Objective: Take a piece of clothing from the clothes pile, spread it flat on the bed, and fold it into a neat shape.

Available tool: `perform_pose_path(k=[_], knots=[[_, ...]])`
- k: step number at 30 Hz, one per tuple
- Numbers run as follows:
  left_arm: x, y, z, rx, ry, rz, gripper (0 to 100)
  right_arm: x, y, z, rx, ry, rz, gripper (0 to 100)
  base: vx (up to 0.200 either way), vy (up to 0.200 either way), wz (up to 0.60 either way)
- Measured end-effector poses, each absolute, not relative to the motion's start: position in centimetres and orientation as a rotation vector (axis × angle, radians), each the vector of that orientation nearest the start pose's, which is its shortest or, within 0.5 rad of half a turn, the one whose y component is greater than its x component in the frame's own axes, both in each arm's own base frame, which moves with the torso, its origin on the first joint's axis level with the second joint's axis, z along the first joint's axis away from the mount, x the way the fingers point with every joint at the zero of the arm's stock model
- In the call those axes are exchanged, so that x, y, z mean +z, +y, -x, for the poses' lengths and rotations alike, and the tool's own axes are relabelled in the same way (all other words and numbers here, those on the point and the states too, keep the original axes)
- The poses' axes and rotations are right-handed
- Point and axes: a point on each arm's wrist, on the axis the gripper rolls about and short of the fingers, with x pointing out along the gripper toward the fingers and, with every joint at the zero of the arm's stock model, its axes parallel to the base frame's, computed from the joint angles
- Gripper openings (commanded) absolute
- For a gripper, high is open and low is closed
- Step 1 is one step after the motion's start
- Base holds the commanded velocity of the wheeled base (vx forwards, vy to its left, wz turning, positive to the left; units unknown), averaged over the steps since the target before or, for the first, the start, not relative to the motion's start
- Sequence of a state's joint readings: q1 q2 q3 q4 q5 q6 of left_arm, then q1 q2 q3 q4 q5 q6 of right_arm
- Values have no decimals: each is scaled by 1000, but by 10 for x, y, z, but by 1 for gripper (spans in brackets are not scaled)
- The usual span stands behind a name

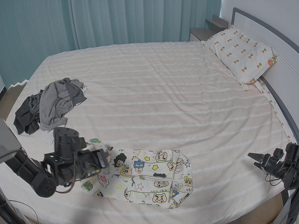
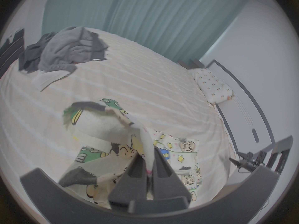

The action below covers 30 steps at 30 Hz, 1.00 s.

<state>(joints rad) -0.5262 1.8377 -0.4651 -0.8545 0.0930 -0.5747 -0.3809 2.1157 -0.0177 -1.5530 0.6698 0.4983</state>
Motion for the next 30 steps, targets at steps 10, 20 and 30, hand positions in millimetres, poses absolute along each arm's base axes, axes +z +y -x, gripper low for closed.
perform_pose_path(k=[10, 20, 30], knots=[[84, -237, -237, -404, 585, 380, 0, 15, -67, -206, 162, 548, -758, 100, 0, 0, 0], [75, -264, -231, -438, 619, 419, 0, 14, -66, -207, 164, 554, -758, 100, 0, 0, 0], [75, -273, -231, -449, 628, 460, 100, 14, -66, -207, 165, 555, -757, 100, 0, 0, 0]])
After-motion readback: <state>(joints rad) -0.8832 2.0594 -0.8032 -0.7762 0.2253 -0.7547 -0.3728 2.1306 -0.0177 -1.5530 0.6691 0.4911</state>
